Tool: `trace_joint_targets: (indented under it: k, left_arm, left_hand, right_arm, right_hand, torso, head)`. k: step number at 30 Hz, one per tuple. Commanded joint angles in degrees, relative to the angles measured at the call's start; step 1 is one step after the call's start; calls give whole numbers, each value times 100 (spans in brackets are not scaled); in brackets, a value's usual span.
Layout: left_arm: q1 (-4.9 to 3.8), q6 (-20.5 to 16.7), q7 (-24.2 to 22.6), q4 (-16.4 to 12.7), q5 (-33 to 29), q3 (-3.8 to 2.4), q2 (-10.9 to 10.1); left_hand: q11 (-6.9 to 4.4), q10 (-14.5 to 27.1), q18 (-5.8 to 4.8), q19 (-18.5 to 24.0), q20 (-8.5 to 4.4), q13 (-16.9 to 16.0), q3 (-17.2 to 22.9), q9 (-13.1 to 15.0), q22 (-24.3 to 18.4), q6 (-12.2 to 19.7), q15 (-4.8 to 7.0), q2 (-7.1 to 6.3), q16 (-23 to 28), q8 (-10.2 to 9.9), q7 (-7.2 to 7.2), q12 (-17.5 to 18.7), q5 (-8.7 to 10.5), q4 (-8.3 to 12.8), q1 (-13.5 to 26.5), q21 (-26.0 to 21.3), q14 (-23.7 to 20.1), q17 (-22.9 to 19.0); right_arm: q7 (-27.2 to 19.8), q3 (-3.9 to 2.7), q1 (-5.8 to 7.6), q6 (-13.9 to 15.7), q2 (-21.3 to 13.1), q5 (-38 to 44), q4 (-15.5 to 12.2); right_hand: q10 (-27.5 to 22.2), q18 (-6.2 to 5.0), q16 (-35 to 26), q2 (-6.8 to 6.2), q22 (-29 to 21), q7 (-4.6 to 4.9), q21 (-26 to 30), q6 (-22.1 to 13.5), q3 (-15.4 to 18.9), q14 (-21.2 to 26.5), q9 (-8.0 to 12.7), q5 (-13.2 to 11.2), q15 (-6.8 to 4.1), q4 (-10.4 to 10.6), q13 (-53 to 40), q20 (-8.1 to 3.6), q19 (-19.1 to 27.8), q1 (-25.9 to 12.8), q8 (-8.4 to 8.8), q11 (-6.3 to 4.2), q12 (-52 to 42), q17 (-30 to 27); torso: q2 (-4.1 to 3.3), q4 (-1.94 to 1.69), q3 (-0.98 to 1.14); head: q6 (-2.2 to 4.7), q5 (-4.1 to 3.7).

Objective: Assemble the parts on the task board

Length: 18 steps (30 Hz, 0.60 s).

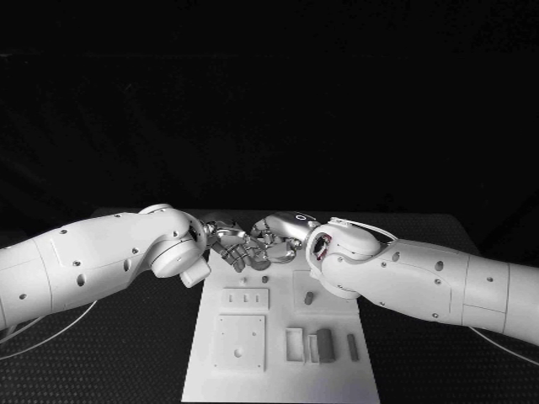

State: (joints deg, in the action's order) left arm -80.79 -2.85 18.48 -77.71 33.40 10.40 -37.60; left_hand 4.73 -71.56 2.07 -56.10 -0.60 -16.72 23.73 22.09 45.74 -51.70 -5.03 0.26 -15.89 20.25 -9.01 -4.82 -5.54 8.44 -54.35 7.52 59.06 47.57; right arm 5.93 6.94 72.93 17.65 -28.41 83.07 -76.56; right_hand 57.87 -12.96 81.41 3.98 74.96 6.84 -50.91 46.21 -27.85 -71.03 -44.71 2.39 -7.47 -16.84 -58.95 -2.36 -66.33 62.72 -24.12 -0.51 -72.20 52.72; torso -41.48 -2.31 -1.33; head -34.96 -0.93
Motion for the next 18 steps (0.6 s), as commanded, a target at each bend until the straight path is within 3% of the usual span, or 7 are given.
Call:
trace_joint_targets:
  k: [1,9,10,11,18]
  left_arm:
    - [-7,-31,-155,-34,-143,-15,21]
    - [-7,-33,-164,-36,-151,-15,-11]
    - [-7,-27,-164,-36,-151,-15,-13]
    - [-7,-24,-166,-36,-151,-15,-17]
    - [-6,-1,-161,-31,-151,-15,-31]
  left_hand:
    - [21,-17,13,12,-16,-18,9,-10,15,-45,10,80,45,-21,5,31,-77,75,-6,-26,11,15]
    - [10,-42,-3,-8,-25,-71,111,-10,53,-83,20,309,81,-21,17,51,-278,345,-47,-43,43,70]
    - [8,-46,-4,-17,-27,-80,191,-11,61,-92,22,319,89,-22,21,54,-174,372,-78,-45,49,80]
    - [9,-50,-4,-37,-33,-102,615,-20,73,-103,21,165,117,-35,20,68,150,239,-167,-60,65,101]
    - [2,-63,-25,-39,-35,-143,954,-15,127,-130,26,216,148,-33,30,71,154,264,-242,-70,85,151]
  right_arm:
    - [-73,0,-12,-68,36,52,-8]
    - [-73,0,-29,-82,28,52,68]
    - [-73,0,-30,-82,26,52,73]
    - [-74,0,-31,-80,27,52,78]
    - [-74,0,-36,-76,16,51,86]
  right_hand:
    - [-82,-204,7,8,92,-233,-31,951,-28,6,-19,34,-32,-2,7,-32,1,61,1,-124,24,-10]
    - [-78,-204,5,6,91,-233,-30,954,-34,4,-22,34,-32,-1,10,-33,-1,59,8,-124,27,-11]
    - [-77,-204,5,5,91,-233,-30,954,-35,3,-22,34,-32,-1,11,-33,-1,59,9,-124,27,-11]
    - [-77,-204,5,5,91,-233,-30,954,-36,3,-22,34,-32,-1,11,-33,-1,58,10,-124,27,-12]
    - [-73,-204,3,2,90,-233,-29,956,-41,1,-24,34,-32,-1,13,-33,-2,56,15,-124,29,-13]
  torso:
    - [2,-1,-2]
    - [-2,-1,-3]
    - [-1,0,-2]
    - [-1,0,-1]
    - [-1,-3,-1]
  head:
    - [0,-2]
    - [-6,-10]
    - [-9,-11]
    - [-10,-11]
    - [-20,-12]
